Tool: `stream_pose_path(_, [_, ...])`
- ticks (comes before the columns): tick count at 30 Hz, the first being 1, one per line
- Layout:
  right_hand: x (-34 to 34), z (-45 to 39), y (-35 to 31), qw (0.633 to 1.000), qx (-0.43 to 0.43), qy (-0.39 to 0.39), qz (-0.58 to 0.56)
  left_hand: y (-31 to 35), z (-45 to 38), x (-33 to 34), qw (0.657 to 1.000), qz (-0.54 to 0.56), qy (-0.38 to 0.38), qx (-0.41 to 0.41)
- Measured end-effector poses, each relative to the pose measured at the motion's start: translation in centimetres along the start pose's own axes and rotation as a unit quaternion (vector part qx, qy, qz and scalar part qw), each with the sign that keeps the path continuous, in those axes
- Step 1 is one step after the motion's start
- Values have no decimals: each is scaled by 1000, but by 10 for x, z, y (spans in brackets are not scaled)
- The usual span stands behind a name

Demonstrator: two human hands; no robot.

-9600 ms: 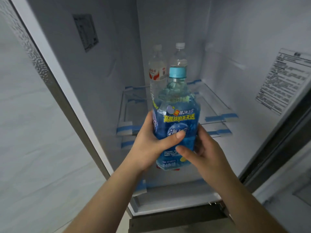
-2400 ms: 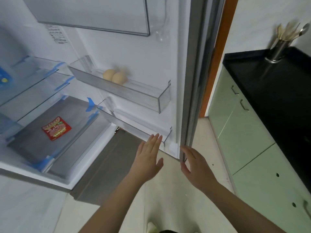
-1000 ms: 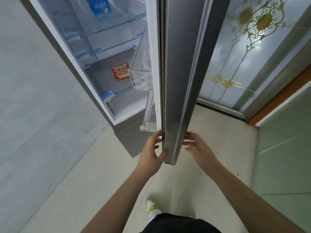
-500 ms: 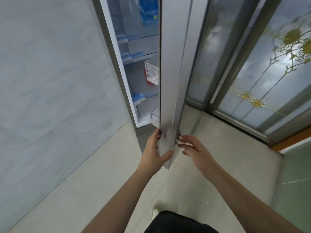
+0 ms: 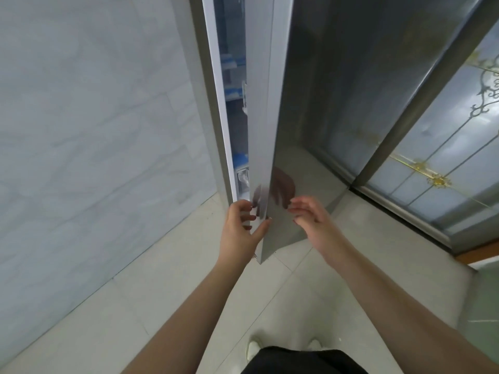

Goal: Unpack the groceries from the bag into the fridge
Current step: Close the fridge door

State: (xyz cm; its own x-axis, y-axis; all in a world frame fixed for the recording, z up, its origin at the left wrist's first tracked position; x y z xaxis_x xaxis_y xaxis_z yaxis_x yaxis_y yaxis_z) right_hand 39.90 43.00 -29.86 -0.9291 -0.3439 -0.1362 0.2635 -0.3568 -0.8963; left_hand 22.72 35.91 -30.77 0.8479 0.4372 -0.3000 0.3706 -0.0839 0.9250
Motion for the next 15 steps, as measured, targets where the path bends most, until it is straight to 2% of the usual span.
stream_pose_path(7, [-13, -23, -7, 1000, -12, 11, 25, -3, -5, -3, 998, -56, 7, 9])
stream_pose_path(15, [-11, -48, -16, 988, -28, -110, 103, 3, -3, -6, 990, -94, 100, -39])
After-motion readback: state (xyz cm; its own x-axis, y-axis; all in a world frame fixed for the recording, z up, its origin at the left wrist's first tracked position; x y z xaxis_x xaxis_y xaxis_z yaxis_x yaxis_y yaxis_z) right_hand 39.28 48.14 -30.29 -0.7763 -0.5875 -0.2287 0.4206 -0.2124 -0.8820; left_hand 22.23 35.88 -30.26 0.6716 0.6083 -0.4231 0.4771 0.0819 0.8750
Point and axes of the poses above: each hand's wrist, its own z-axis away from the middle knuckle, its own x-axis out of the palm, y = z × x, the point moved 7 cm from there along -z, towards the middle knuckle, and after that the axes turned 14 degrees about x, right-handed, at the moved point
